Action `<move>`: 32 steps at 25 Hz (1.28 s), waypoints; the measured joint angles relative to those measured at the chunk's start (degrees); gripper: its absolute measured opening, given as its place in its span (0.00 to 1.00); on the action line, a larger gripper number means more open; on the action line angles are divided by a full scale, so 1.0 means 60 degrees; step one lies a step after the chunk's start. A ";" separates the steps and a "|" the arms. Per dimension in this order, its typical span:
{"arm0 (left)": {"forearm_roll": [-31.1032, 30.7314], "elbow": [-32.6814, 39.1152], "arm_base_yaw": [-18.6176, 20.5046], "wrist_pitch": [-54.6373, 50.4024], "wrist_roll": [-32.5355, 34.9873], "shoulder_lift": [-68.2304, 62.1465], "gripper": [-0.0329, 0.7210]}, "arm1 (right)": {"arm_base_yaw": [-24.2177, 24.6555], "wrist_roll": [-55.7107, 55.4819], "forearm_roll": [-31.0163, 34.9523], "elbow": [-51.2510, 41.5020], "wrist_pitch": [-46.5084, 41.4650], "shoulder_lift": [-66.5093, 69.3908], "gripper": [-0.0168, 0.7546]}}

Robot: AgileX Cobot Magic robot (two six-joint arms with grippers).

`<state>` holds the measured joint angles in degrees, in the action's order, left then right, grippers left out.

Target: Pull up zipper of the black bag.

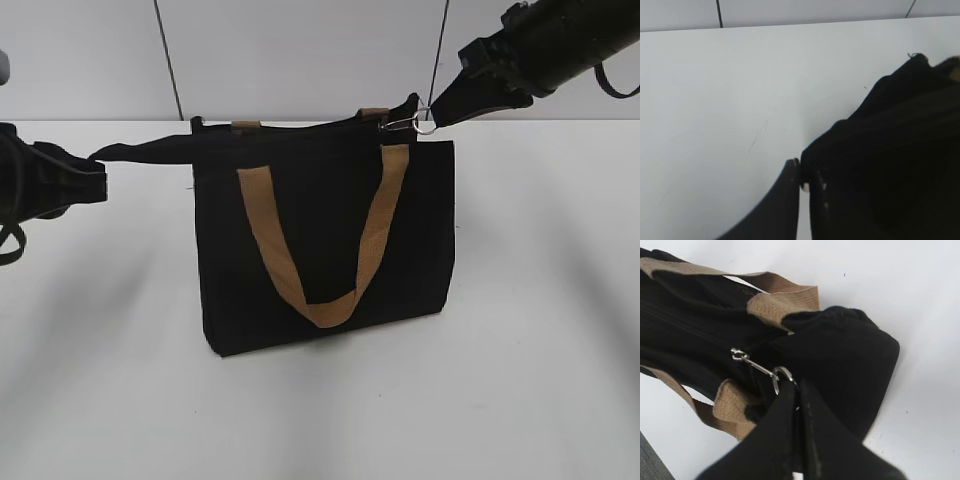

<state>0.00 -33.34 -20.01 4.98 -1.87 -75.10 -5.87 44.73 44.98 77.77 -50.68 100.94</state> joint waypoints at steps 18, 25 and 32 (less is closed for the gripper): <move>0.0765 -0.0210 0.0018 -0.2830 -0.0008 0.0155 0.52 | -0.0088 -0.0819 -0.0442 0.0007 -0.0551 -0.0858 0.57; 0.1229 -0.0627 0.0018 -0.5137 -0.0008 0.0306 0.57 | -0.0088 -0.1264 -0.0895 -0.0149 -0.0870 -0.1359 0.60; 0.1247 -0.0661 0.0018 -0.6253 -0.0008 0.2190 0.57 | -0.0088 -0.1270 -0.1045 -0.1962 -0.0560 -0.2932 0.60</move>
<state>7.48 -37.31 -19.90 -32.55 -1.92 -61.96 -6.39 37.11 38.71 66.00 -54.04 83.35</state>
